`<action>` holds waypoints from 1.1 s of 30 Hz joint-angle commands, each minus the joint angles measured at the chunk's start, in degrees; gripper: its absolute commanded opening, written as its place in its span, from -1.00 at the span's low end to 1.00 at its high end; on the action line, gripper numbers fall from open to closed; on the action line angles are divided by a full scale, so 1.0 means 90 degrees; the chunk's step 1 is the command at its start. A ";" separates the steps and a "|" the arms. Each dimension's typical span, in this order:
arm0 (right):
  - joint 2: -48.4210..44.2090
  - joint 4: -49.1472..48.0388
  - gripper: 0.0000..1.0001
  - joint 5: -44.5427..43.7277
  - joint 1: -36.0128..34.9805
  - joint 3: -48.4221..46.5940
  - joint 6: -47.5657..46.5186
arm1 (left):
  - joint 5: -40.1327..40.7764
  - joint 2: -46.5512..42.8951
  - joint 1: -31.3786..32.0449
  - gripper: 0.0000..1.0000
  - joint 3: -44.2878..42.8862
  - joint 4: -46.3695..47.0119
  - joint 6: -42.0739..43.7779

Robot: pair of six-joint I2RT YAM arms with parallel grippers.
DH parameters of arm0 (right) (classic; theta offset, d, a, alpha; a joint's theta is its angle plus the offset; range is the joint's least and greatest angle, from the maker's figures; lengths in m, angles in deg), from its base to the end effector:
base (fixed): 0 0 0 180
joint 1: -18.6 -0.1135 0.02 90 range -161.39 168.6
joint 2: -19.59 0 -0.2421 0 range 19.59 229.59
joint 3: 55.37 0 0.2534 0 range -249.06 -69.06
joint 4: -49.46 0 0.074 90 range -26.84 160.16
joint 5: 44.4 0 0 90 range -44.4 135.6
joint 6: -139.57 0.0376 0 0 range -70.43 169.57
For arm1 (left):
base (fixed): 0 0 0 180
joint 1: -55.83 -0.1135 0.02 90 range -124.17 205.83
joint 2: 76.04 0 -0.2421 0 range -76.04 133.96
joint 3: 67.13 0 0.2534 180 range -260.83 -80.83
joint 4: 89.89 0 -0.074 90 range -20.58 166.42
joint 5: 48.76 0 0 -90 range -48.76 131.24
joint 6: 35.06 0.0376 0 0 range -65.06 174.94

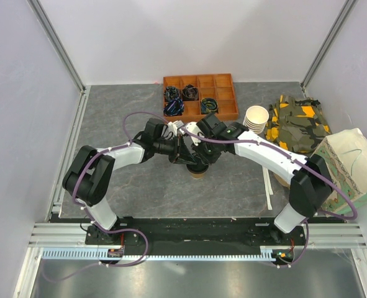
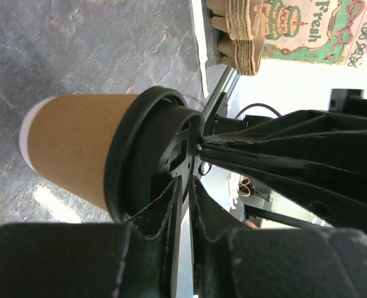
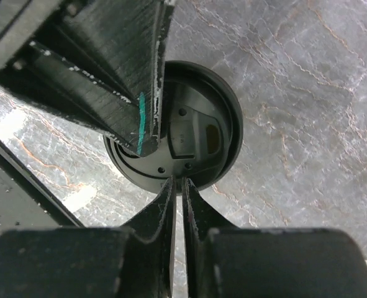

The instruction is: Pack the takeout coffee

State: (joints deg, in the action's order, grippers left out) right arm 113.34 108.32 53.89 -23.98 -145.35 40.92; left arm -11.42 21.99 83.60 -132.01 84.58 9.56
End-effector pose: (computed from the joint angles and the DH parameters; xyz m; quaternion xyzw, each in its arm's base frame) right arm 0.2465 0.2339 0.2397 -0.4344 0.8664 0.1360 0.2052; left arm 0.2883 -0.1856 0.1542 0.0661 0.8277 -0.5523 0.0734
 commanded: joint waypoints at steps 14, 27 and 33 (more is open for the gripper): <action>-0.0329 0.0361 -0.70 0.0524 -0.0043 -0.0585 0.0052 | 0.0383 0.0249 -0.0009 -0.80 -0.0114 -0.0614 0.0443; -0.0086 -0.0008 -0.70 0.0563 -0.0063 -0.0010 0.0043 | 0.0363 0.0327 -0.0019 -0.80 -0.0183 -0.0663 0.0492; 0.0091 -0.0312 -0.71 0.0397 -0.0112 0.0742 -0.0065 | 0.0393 0.0405 -0.0029 -0.81 -0.0173 -0.0702 0.0512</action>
State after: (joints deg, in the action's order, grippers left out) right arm 112.67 108.15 57.91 -24.51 -141.48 40.92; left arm -11.88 23.33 83.56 -133.38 81.68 10.30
